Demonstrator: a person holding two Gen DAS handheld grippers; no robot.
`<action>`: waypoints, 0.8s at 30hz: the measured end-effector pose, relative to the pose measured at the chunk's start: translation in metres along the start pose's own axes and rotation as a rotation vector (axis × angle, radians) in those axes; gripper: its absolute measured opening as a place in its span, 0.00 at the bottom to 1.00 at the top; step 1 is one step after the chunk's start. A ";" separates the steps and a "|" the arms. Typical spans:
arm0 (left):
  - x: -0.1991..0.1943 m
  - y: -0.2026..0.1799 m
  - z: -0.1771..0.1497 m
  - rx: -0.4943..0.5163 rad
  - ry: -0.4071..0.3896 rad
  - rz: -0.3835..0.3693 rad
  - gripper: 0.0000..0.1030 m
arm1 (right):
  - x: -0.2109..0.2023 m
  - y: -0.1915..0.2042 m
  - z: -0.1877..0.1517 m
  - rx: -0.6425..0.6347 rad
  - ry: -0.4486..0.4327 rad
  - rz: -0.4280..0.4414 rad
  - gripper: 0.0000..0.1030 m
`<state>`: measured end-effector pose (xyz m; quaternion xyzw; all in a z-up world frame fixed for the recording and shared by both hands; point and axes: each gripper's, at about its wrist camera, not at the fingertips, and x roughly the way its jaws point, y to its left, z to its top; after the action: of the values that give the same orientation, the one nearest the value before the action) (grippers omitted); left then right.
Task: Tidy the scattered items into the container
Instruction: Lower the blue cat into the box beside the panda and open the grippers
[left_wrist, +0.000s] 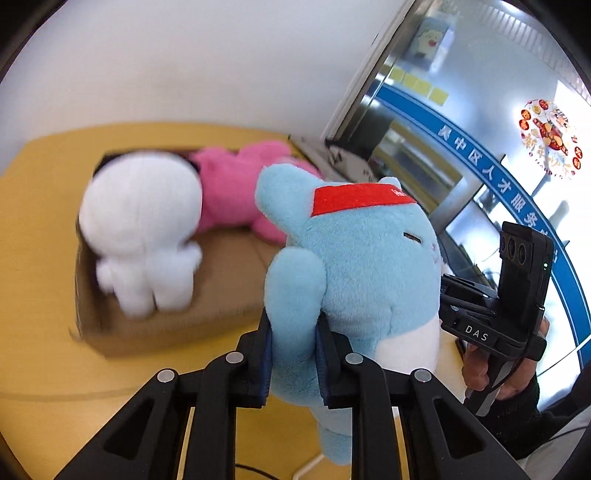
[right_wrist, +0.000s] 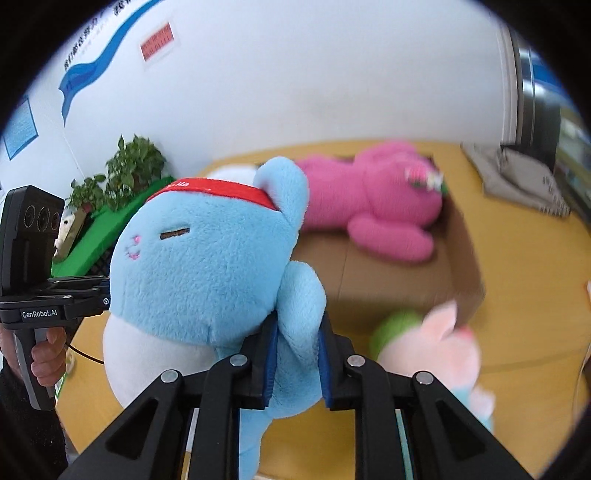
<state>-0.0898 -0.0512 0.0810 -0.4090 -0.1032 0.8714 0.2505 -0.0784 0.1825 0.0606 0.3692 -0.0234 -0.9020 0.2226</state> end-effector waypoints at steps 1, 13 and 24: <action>0.000 -0.001 0.013 0.009 -0.015 0.006 0.19 | -0.004 0.000 0.014 -0.012 -0.027 -0.009 0.17; 0.068 0.040 0.109 -0.010 -0.027 0.107 0.19 | 0.043 -0.034 0.124 -0.020 -0.118 -0.064 0.17; 0.161 0.087 0.065 -0.069 0.150 0.279 0.20 | 0.197 -0.062 0.066 0.045 0.204 -0.084 0.17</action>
<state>-0.2571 -0.0401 -0.0168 -0.4914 -0.0562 0.8608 0.1198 -0.2701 0.1474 -0.0333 0.4647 -0.0054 -0.8675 0.1774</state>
